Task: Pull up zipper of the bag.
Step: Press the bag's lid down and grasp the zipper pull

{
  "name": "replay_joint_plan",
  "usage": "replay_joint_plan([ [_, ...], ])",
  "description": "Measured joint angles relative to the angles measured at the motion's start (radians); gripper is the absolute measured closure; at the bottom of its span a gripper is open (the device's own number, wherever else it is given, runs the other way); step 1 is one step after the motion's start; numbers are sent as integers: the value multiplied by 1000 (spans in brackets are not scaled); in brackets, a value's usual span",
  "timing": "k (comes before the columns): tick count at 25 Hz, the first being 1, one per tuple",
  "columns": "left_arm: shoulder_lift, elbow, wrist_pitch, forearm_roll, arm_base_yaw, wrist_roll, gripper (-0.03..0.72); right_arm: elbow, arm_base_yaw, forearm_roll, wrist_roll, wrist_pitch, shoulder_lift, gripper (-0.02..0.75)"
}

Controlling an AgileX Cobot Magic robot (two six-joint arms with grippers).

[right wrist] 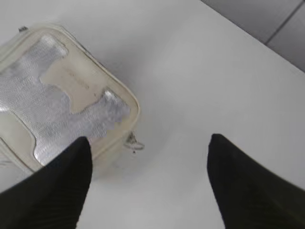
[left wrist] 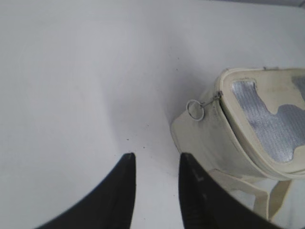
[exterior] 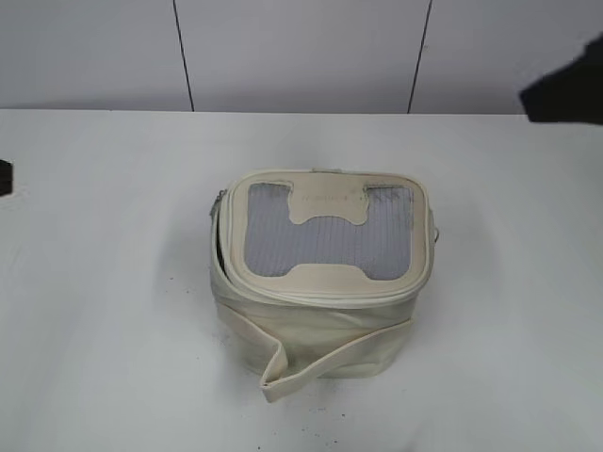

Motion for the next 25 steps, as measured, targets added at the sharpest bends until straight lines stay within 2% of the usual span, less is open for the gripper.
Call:
replay_joint_plan([
  [3, 136, -53, 103, -81, 0, 136, 444, -156, 2, 106, -128, 49, 171, 152],
  [9, 390, -173, 242, -122, 0, 235, 436, -479, 2, 275, -344, 245, 474, 152],
  [12, 465, -219, 243, -156, 0, 294, 390, -616, 3, 353, -390, 341, 616, 152],
  [16, 518, -263, 211, -196, 0, 389, 314, -762, 25, 386, -401, 423, 794, 152],
  [20, 562, -308, 198, -215, -4, 421, 302, -859, 62, 394, -407, 456, 930, 152],
  [25, 635, -374, 202, -212, -83, 424, 302, -917, 94, 395, -418, 459, 1034, 192],
])
